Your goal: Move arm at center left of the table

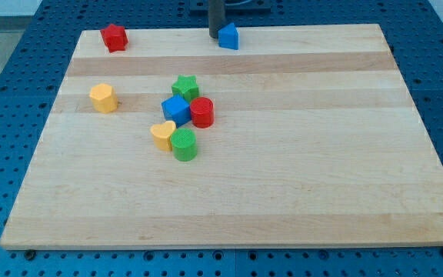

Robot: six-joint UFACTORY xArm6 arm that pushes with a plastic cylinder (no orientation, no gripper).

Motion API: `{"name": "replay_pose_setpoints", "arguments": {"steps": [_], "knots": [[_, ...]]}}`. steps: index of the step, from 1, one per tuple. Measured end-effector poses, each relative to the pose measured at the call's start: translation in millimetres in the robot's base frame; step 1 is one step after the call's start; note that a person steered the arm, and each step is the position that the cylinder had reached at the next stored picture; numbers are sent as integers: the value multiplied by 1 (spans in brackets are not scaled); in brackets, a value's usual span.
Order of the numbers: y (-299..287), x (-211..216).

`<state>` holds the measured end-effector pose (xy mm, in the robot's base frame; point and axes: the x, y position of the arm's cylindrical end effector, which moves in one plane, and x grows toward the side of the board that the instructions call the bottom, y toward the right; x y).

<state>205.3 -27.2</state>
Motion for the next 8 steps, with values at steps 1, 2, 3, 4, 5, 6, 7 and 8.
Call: {"name": "replay_pose_setpoints", "arguments": {"steps": [1,2,3,4,5,6,7,8], "knots": [[-3,8],[-12,29],[-36,46],[-67,60],[-103,78],[-145,99],[-188,112],[-228,124]]}}
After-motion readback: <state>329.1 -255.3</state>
